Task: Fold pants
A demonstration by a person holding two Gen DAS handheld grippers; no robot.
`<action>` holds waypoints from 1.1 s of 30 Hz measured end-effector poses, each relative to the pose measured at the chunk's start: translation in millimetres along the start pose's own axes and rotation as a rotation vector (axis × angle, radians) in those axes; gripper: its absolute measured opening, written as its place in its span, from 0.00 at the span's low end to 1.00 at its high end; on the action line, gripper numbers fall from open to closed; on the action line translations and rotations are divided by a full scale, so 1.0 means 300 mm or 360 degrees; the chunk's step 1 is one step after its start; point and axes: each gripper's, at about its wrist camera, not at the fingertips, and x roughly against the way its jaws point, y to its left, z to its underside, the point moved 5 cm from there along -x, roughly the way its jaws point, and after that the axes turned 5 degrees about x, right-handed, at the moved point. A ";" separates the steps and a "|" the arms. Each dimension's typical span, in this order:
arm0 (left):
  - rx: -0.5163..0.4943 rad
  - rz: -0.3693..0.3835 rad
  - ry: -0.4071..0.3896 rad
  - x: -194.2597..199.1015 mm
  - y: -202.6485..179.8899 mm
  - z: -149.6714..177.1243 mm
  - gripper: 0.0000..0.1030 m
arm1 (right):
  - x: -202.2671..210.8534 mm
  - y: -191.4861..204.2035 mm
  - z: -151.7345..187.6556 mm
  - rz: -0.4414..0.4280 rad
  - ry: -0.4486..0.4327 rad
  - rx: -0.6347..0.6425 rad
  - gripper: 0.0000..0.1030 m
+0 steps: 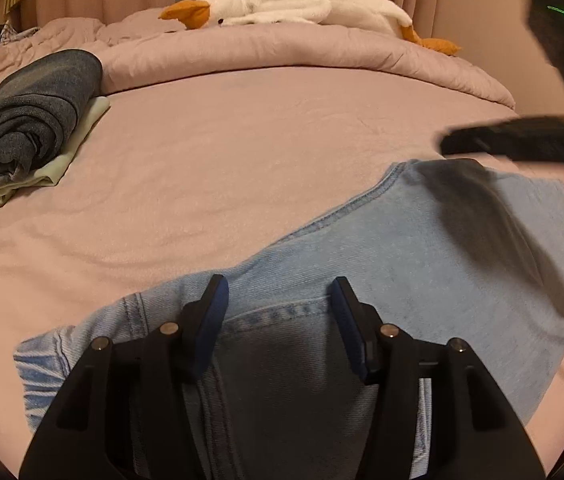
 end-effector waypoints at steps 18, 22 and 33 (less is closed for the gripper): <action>-0.0010 0.0004 -0.0023 -0.007 -0.003 -0.004 0.54 | 0.135 0.009 0.346 0.0100 0.0138 -0.0176 0.43; -0.0041 -0.0030 -0.0013 -0.008 -0.010 -0.001 0.55 | 0.244 0.033 0.572 0.0195 0.0099 -0.0107 0.43; -0.0035 -0.0157 0.0005 0.102 -0.117 0.051 0.82 | 0.554 -0.211 0.860 0.0071 -0.0210 -0.0806 0.54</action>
